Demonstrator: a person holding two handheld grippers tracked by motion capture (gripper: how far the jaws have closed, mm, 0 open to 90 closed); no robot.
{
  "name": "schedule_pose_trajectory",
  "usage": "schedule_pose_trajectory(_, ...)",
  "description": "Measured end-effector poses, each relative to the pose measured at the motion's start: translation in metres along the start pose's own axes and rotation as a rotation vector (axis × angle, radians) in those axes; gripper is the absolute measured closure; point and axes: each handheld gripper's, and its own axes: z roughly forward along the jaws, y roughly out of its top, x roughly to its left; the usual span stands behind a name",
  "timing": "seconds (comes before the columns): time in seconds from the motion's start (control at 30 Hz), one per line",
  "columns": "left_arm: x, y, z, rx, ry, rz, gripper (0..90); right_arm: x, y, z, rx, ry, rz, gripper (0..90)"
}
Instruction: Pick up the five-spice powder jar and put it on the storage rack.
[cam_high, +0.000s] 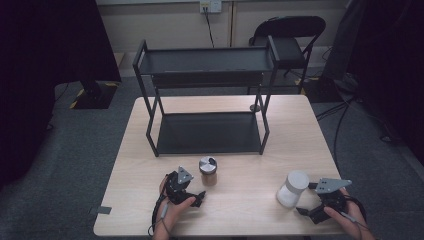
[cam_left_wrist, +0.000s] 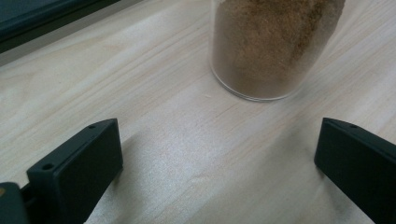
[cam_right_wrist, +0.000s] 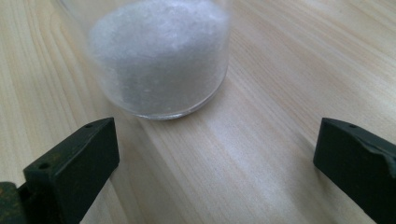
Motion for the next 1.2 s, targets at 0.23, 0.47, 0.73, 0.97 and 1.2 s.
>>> schedule_pose_trajectory(0.23,0.004,0.002,-0.001,-0.030,-0.026,-0.031,2.1,0.000,0.000,0.000,0.000,0.000,0.000,0.0)
schedule_pose_trajectory(0.47,0.006,0.010,-0.001,-0.066,-0.045,-0.043,1.8,0.000,0.000,0.000,0.000,0.000,0.001,0.0)
schedule_pose_trajectory(0.73,0.006,0.013,0.003,-0.083,-0.062,-0.048,1.8,0.000,0.000,0.000,0.001,0.000,0.001,0.0)
schedule_pose_trajectory(0.97,0.005,0.015,0.008,-0.090,-0.070,-0.047,1.8,0.000,0.000,0.000,0.000,0.000,0.001,0.0)
schedule_pose_trajectory(1.2,0.002,0.018,0.015,-0.097,-0.078,-0.051,1.8,0.000,0.000,0.000,0.000,0.000,0.002,0.0)
